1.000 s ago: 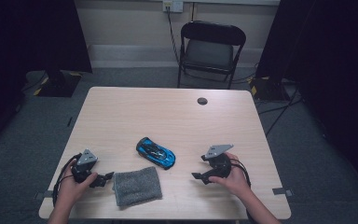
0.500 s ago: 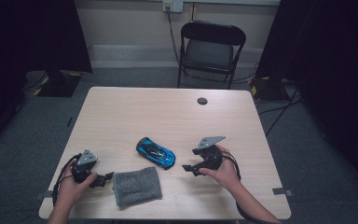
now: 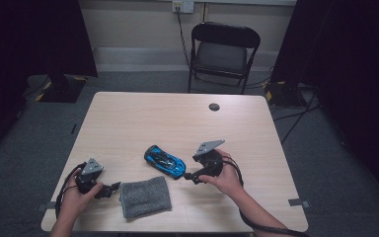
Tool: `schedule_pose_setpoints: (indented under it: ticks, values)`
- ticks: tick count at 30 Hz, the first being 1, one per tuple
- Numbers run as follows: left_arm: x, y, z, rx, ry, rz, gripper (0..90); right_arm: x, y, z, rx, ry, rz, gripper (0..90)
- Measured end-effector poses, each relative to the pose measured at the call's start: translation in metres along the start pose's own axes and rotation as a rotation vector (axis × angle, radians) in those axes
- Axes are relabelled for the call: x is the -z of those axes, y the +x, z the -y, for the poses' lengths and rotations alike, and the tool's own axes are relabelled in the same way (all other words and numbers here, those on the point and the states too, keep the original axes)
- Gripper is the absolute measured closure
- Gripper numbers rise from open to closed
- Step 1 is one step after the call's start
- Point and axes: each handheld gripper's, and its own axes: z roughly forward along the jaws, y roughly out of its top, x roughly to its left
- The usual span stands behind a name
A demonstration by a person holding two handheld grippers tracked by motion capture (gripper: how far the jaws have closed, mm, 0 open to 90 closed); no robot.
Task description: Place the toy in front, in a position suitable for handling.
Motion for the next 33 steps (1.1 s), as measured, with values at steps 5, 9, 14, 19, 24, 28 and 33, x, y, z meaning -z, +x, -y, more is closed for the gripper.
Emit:
schedule_pose_setpoints:
  ticks: [5,9,14,19,24,28,33]
  values:
    - [0.0,0.0,0.0,0.0,0.0,0.0,4.9,-0.006,0.001,-0.005,-0.008,0.002,0.006,16.5]
    - [0.0,0.0,0.0,0.0,0.0,0.0,4.9,-0.011,0.001,-0.01,-0.018,-0.003,0.01,16.1]
    - [0.0,0.0,0.0,0.0,0.0,0.0,4.9,-0.017,0.002,-0.016,-0.022,-0.005,0.018,15.7]
    - [0.0,0.0,0.0,0.0,0.0,0.0,4.9,-0.024,0.003,-0.021,-0.021,-0.012,0.02,15.8]
    - [0.0,0.0,0.0,0.0,0.0,0.0,4.9,-0.033,0.004,-0.026,-0.027,-0.018,0.015,15.2]
    - [0.0,0.0,0.0,0.0,0.0,0.0,4.8,-0.039,0.006,-0.031,-0.016,-0.016,0.021,15.2]
    - [0.0,0.0,0.0,0.0,0.0,0.0,4.9,-0.048,0.004,-0.036,-0.001,-0.015,0.024,14.8]
